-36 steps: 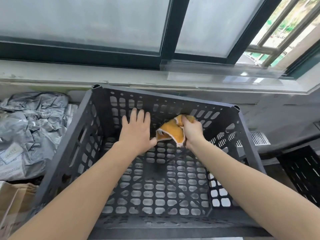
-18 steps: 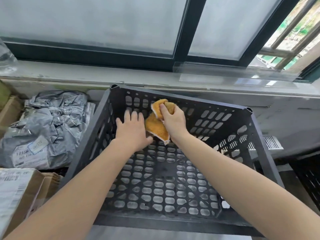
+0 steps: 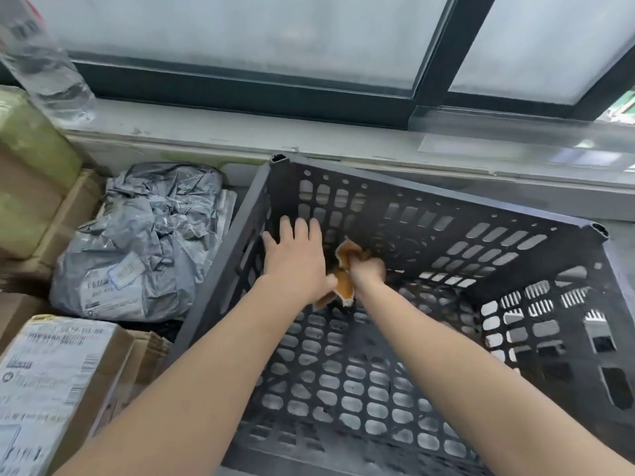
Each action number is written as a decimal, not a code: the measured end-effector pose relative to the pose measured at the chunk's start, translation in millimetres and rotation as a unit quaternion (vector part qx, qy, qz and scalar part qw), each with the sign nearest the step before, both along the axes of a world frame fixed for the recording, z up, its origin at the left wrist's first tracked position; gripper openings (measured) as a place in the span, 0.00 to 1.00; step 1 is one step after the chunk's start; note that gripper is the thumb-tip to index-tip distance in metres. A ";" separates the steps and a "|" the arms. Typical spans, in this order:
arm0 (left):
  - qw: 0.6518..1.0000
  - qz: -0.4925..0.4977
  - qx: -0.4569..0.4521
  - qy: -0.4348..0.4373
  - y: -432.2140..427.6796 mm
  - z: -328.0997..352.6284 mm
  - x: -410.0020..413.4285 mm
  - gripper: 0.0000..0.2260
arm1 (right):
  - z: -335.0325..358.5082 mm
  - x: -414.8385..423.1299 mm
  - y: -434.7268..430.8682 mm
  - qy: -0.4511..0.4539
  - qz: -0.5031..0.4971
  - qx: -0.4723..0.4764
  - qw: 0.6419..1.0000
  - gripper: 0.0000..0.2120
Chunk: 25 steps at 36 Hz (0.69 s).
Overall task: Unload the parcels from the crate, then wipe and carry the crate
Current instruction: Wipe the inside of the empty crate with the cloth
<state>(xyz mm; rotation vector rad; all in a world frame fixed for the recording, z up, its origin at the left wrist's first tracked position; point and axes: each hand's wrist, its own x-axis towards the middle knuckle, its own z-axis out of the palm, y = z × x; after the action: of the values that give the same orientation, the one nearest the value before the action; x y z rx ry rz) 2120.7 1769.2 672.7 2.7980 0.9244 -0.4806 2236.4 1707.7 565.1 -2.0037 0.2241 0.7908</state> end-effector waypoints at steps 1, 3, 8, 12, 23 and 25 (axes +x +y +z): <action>1.000 -0.001 0.000 0.002 -0.3 -0.8 0.4 0.43 | -5.9 0.7 0.8 0.010 0.000 -0.006 1.000 0.21; 1.000 -0.003 -0.003 0.001 -0.9 -2.1 1.2 0.43 | -14.6 3.1 2.3 0.030 -0.004 -0.001 1.000 0.21; 1.000 -0.003 -0.007 -0.003 0.6 -2.2 0.2 0.43 | -8.4 2.2 7.8 0.038 0.000 0.046 0.998 0.15; 1.000 0.006 -0.011 -0.019 3.5 3.3 0.3 0.43 | 12.9 -5.1 11.0 -0.033 0.004 0.093 0.995 0.14; 0.999 0.011 -0.013 -0.038 7.4 14.8 -8.5 0.43 | 25.3 -26.3 15.2 -0.062 0.170 0.012 0.983 0.10; 0.999 0.015 -0.014 -0.039 7.1 12.4 -10.7 0.43 | 26.6 -30.8 21.1 -0.075 0.195 0.034 0.977 0.10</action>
<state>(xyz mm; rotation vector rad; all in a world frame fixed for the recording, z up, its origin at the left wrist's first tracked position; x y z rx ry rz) 2110.0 1776.3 685.0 2.7527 0.9343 -0.3731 2205.6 1728.8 591.7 -2.0587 -0.2904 0.8703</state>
